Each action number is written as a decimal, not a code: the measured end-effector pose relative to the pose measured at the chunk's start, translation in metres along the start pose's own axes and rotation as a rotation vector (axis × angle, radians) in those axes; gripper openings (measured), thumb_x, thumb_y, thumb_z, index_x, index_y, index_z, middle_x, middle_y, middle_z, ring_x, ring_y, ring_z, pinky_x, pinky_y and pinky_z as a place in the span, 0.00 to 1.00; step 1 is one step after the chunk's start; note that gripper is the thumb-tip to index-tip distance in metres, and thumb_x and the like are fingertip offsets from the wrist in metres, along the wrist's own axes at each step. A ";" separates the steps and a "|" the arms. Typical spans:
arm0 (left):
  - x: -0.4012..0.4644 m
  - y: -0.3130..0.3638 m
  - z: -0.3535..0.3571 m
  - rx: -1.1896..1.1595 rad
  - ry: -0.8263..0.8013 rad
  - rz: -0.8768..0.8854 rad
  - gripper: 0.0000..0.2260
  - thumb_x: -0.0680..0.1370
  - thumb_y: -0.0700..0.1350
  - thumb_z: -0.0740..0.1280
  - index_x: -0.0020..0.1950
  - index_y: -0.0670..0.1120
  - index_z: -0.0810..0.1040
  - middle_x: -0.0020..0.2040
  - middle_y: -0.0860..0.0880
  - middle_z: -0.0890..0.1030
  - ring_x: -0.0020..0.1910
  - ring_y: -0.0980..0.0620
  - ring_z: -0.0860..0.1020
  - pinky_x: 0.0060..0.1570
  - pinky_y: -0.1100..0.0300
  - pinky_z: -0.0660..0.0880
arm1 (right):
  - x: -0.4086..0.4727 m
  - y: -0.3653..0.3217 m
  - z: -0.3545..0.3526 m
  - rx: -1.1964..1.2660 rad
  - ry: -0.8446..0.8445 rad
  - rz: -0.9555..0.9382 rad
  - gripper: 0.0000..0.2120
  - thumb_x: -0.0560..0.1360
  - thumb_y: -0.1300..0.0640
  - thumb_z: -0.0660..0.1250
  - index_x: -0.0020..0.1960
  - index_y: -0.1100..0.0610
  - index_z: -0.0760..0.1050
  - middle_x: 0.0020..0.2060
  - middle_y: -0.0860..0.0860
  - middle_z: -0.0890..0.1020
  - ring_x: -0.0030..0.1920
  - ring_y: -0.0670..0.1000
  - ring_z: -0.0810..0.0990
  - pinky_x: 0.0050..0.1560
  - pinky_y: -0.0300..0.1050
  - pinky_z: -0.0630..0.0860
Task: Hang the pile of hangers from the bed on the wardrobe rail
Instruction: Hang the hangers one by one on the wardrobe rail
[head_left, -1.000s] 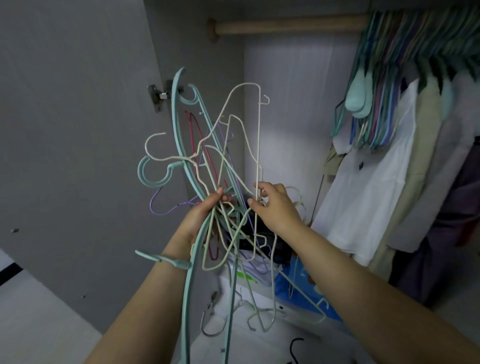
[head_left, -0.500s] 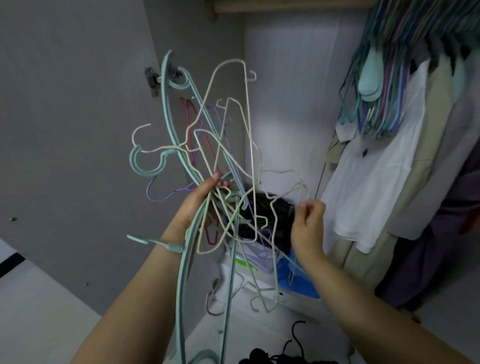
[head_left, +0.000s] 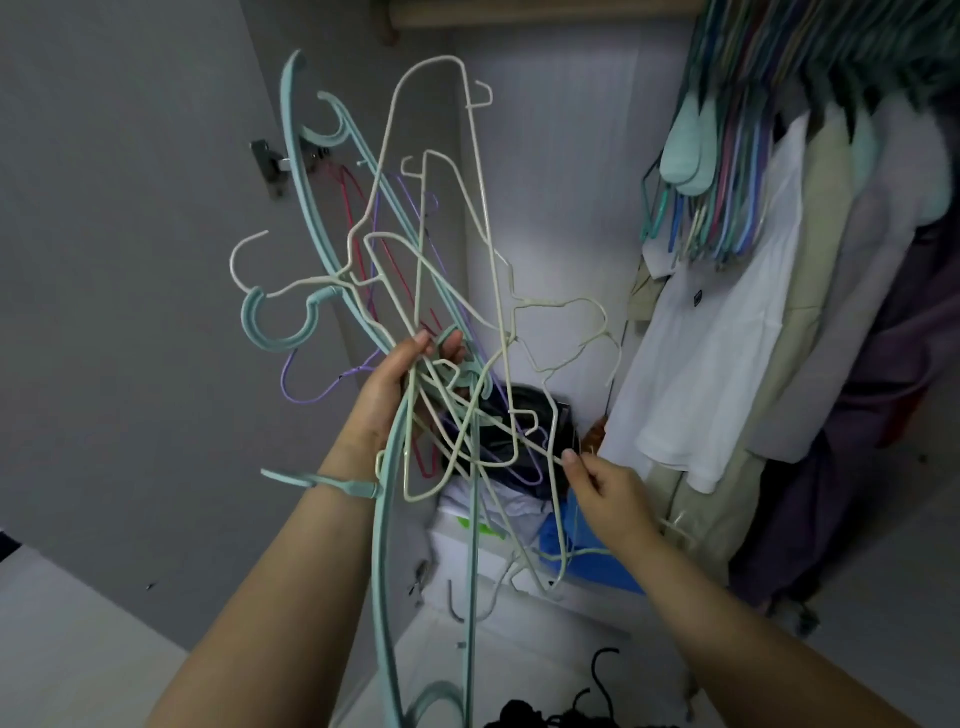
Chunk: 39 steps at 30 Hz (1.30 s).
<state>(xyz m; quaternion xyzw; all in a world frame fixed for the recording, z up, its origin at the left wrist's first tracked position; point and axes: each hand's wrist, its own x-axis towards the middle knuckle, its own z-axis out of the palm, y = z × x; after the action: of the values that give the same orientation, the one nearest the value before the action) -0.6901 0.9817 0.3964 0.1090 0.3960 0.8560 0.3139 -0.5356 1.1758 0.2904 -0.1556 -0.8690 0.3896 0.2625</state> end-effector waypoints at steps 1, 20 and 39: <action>-0.002 0.000 0.003 -0.015 -0.002 0.010 0.12 0.77 0.48 0.66 0.50 0.41 0.83 0.57 0.42 0.81 0.61 0.45 0.77 0.67 0.48 0.71 | 0.003 0.001 -0.004 -0.014 -0.008 -0.016 0.25 0.74 0.31 0.51 0.29 0.49 0.61 0.20 0.49 0.62 0.25 0.53 0.65 0.28 0.54 0.68; -0.012 0.007 0.006 0.174 0.055 0.085 0.13 0.79 0.52 0.64 0.39 0.49 0.83 0.42 0.47 0.83 0.37 0.50 0.82 0.39 0.56 0.80 | 0.067 -0.091 -0.047 -0.362 0.037 0.108 0.16 0.79 0.44 0.57 0.62 0.48 0.73 0.56 0.53 0.72 0.50 0.55 0.77 0.48 0.44 0.73; -0.025 -0.006 0.015 0.099 -0.009 0.003 0.18 0.72 0.61 0.64 0.40 0.47 0.81 0.42 0.48 0.79 0.39 0.51 0.81 0.42 0.58 0.80 | 0.034 -0.135 0.010 0.324 0.073 0.066 0.12 0.83 0.52 0.53 0.62 0.50 0.71 0.43 0.41 0.76 0.40 0.38 0.74 0.38 0.36 0.69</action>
<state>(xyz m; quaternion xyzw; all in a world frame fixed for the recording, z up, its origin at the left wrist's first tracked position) -0.6614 0.9784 0.4028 0.1287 0.4364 0.8353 0.3086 -0.5779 1.0989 0.3985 -0.1536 -0.7791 0.5271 0.3027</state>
